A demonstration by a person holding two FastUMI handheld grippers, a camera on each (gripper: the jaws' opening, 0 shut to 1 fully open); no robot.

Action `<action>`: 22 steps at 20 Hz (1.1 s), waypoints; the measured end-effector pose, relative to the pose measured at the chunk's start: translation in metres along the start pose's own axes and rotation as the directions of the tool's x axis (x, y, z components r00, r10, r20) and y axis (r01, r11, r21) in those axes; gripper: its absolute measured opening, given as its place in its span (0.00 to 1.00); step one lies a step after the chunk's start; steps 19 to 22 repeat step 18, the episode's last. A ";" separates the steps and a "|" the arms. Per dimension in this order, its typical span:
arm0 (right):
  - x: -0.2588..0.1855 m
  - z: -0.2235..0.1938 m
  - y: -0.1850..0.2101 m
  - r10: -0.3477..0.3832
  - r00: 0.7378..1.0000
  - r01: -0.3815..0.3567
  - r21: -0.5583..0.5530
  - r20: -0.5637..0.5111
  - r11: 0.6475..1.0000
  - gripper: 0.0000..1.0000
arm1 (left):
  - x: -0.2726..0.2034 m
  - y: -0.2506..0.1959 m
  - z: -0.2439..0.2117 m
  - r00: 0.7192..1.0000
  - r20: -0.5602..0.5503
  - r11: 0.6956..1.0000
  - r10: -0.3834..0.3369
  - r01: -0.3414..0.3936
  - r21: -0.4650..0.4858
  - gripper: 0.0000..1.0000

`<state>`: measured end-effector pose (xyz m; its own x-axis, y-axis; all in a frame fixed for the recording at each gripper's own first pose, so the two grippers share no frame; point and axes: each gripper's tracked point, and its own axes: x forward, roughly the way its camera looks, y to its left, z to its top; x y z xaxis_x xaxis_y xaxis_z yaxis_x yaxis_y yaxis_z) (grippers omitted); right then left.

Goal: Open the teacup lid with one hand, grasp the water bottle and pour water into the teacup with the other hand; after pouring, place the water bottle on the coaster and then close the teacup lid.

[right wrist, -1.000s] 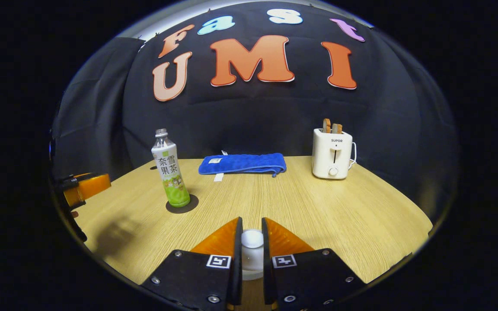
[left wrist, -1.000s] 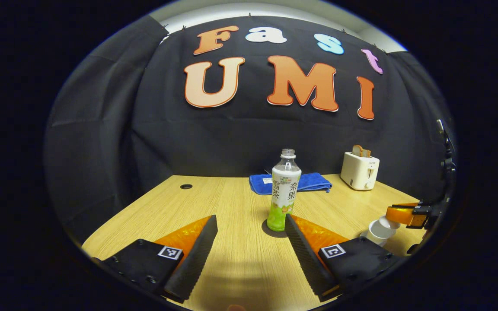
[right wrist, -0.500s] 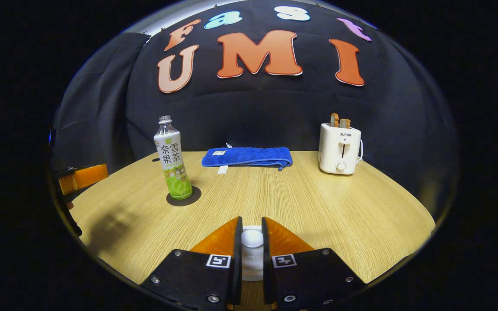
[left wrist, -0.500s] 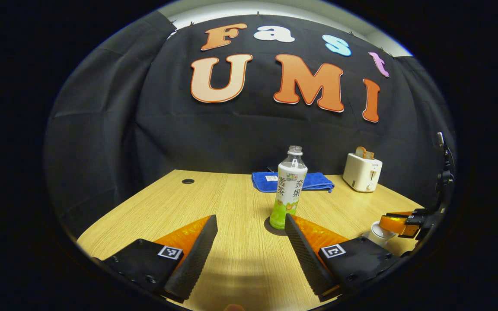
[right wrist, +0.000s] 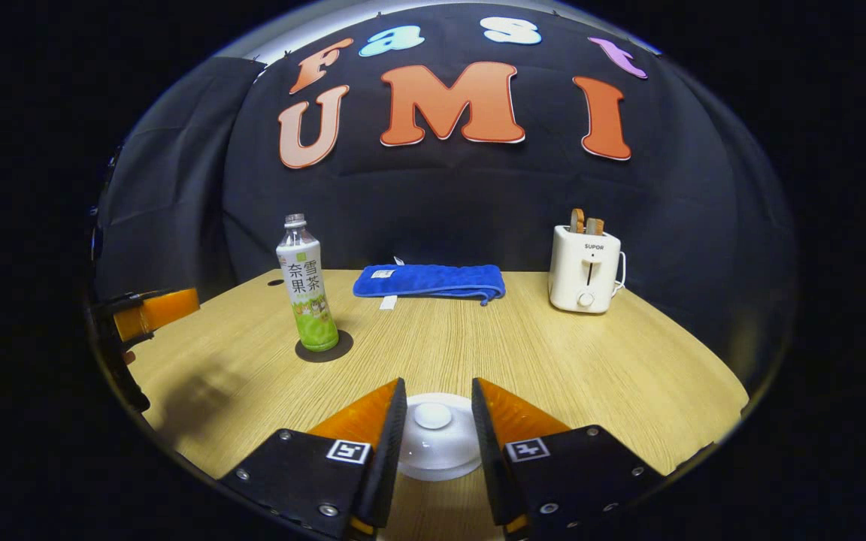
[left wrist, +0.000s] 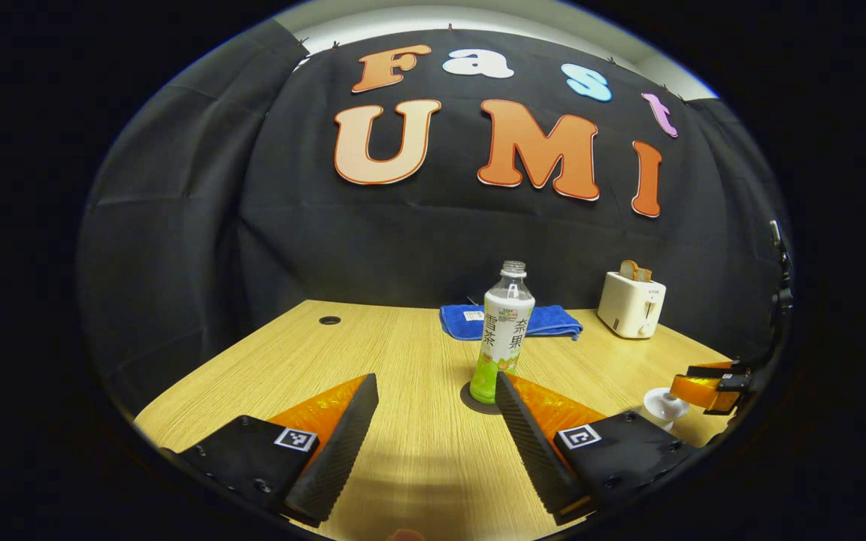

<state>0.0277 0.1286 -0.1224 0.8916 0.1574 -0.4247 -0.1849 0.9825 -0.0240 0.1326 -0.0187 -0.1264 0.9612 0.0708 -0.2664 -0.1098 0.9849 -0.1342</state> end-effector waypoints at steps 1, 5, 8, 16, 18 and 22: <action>-0.006 0.006 -0.001 0.001 1.000 -0.001 0.002 0.014 1.000 0.55 | 0.000 0.000 0.002 1.000 0.006 1.000 -0.001 0.001 0.001 1.00; -0.030 0.025 -0.017 -0.039 0.997 0.038 0.009 0.065 0.999 0.74 | -0.001 0.004 0.011 0.999 0.038 1.000 0.011 -0.011 0.016 0.96; -0.044 0.038 -0.028 -0.066 0.991 0.062 0.036 0.113 0.997 0.93 | -0.003 0.009 0.018 0.998 0.064 0.999 0.026 -0.028 0.027 0.96; -0.054 0.041 -0.044 -0.114 0.984 0.111 0.026 0.140 0.993 0.97 | -0.004 0.012 0.027 0.994 0.105 0.999 0.034 -0.039 0.039 0.96; -0.055 0.041 -0.045 -0.118 0.983 0.115 0.029 0.142 0.993 0.97 | -0.004 0.012 0.028 0.993 0.113 0.998 0.035 -0.040 0.045 1.00; -0.055 0.041 -0.045 -0.118 0.983 0.115 0.029 0.142 0.993 0.97 | -0.004 0.012 0.028 0.993 0.113 0.998 0.035 -0.040 0.045 1.00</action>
